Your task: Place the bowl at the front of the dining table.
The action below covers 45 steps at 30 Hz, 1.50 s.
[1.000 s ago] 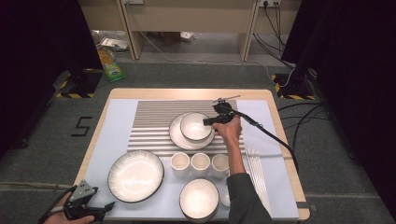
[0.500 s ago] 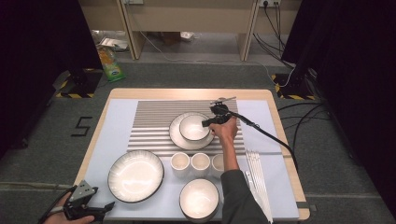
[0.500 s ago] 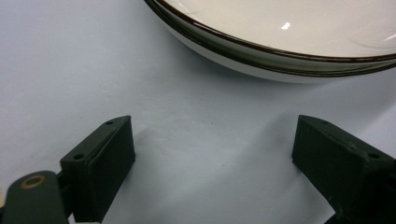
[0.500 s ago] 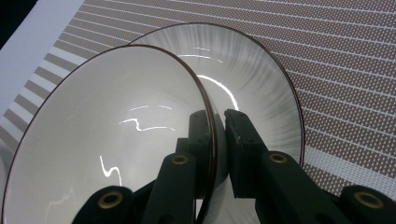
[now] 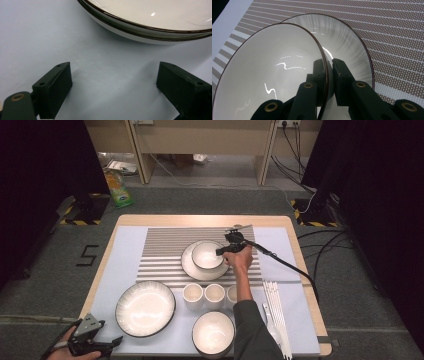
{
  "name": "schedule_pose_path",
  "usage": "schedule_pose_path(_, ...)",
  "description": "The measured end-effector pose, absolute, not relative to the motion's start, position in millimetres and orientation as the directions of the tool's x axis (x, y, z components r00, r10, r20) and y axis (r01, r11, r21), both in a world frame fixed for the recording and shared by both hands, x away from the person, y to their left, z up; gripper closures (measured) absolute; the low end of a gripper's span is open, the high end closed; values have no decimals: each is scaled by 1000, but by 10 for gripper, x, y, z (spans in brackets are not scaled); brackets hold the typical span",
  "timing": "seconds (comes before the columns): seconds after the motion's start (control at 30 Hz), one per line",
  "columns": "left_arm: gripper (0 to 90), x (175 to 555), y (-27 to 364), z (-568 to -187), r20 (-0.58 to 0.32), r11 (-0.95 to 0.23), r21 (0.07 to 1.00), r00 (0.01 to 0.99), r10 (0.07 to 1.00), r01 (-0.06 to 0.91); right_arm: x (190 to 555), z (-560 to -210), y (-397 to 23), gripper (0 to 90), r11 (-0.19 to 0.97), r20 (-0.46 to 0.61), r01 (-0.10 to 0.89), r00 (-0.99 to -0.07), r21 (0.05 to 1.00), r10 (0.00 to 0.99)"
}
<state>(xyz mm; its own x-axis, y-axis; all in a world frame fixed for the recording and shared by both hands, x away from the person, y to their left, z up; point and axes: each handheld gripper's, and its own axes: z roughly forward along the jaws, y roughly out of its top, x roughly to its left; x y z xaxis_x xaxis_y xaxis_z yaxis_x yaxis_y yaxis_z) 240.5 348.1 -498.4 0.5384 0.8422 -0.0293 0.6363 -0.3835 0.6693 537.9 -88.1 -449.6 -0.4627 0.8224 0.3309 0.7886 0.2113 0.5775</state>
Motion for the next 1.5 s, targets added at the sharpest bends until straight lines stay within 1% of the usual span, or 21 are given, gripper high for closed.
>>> schedule_pose_path(0.2, 117, 2405, 3480, -4985, -28, -383, 671, 537, 843, 635, 5366, -4504, -884, 801, 213, 328, 786, -465, 581, 823)
schedule_pose_path(0.27, 117, 2403, 3482, -4985, -28, -383, 671, 538, 842, 635, 5364, -4507, -884, 780, 221, 324, 782, -473, 583, 819)
schedule_pose_path(0.37, 117, 2404, 3481, -4986, -28, -383, 671, 537, 843, 635, 5351, -4481, -888, 713, 213, 333, 784, -471, 583, 817)
schedule_pose_path(0.43, 117, 2403, 3482, -4986, -29, -383, 671, 538, 842, 635, 5335, -4450, -914, 706, 229, 316, 775, -482, 589, 817)
schedule_pose_path(0.47, 117, 2403, 3483, -4986, -29, -383, 671, 538, 842, 635, 5321, -4432, -929, 689, 236, 313, 773, -487, 588, 815)
schedule_pose_path(0.53, 117, 2404, 3481, -4986, -28, -382, 671, 537, 843, 635, 5287, -4391, -967, 658, 233, 315, 767, -493, 598, 811)
schedule_pose_path(0.73, 117, 2404, 3481, -4985, -28, -383, 671, 538, 843, 635, 5145, -4247, -1082, 620, 238, 323, 738, -529, 631, 785)
schedule_pose_path(0.9, 117, 2404, 3481, -4986, -28, -382, 671, 537, 843, 635, 4994, -4141, -1187, 606, 255, 294, 713, -550, 653, 782)
schedule_pose_path(1.1, 117, 2403, 3481, -4985, -29, -382, 671, 537, 843, 636, 4835, -4118, -1296, 604, 283, 268, 691, -575, 665, 773)
schedule_pose_path(1.33, 116, 2400, 3483, -4988, -28, -381, 673, 537, 843, 634, 4750, -4221, -1258, 604, 323, 249, 688, -594, 650, 765)
schedule_pose_path(1.5, 116, 2400, 3482, -4989, -30, -379, 674, 536, 844, 634, 4734, -4285, -1221, 605, 328, 247, 686, -598, 649, 763)
